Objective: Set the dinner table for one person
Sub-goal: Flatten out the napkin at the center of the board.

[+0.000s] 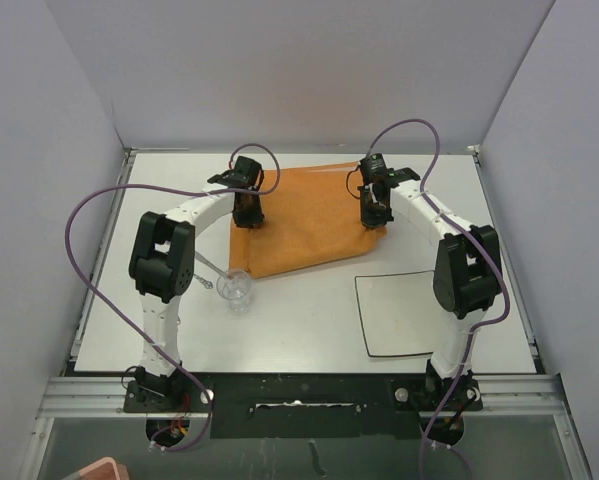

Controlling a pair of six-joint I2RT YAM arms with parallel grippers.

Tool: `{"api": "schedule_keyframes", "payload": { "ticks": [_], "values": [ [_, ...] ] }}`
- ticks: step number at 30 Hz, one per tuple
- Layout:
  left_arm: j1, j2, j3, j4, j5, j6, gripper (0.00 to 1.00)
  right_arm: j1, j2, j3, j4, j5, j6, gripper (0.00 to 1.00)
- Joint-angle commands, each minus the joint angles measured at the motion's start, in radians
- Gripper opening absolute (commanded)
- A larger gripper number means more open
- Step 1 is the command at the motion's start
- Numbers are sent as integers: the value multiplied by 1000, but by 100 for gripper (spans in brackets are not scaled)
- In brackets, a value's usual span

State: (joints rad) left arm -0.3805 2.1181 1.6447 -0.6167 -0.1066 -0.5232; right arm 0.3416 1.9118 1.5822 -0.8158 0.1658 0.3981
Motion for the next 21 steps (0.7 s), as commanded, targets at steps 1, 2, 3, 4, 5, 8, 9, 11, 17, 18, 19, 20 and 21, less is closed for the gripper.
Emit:
{"api": "schedule_keyframes", "payload": {
  "ticks": [1, 2, 3, 4, 5, 8, 9, 11, 17, 18, 19, 20, 21],
  "values": [
    [2, -4, 20, 45, 36, -25, 23, -1, 2, 47, 21, 18, -3, 0],
    [2, -8, 20, 38, 25, -24, 25, -1, 2, 45, 23, 20, -5, 0],
    [-1, -15, 20, 30, 2, -18, 28, -2, 1, 45, 22, 21, -6, 0],
    [-1, -25, 21, 11, -30, -16, 31, -2, 3, 45, 21, 21, -9, 0],
    [-1, -38, 17, -6, -63, -14, 34, -3, 3, 45, 21, 22, -10, 0],
    [2, -75, -10, -16, -113, -2, 39, -4, 0, 38, 24, 23, -7, 0],
    [3, -80, -14, -25, -119, -1, 40, -4, 0, 37, 24, 23, -6, 0],
    [3, -82, -27, -28, -115, -1, 40, -4, 3, 35, 26, 20, -1, 0],
    [3, -59, -100, 22, -40, -38, 36, -2, 11, 46, 24, 18, 6, 0],
    [3, -55, -112, 41, -16, -46, 31, -2, 12, 49, 23, 18, 5, 0],
    [3, -52, -126, 57, 13, -55, 22, -1, 13, 51, 22, 18, 5, 0],
    [3, -50, -136, 80, 38, -63, 10, -1, 15, 52, 21, 17, 5, 0],
    [3, -46, -139, 97, 61, -69, 0, -1, 16, 53, 22, 17, 6, 0]
  ]
}}
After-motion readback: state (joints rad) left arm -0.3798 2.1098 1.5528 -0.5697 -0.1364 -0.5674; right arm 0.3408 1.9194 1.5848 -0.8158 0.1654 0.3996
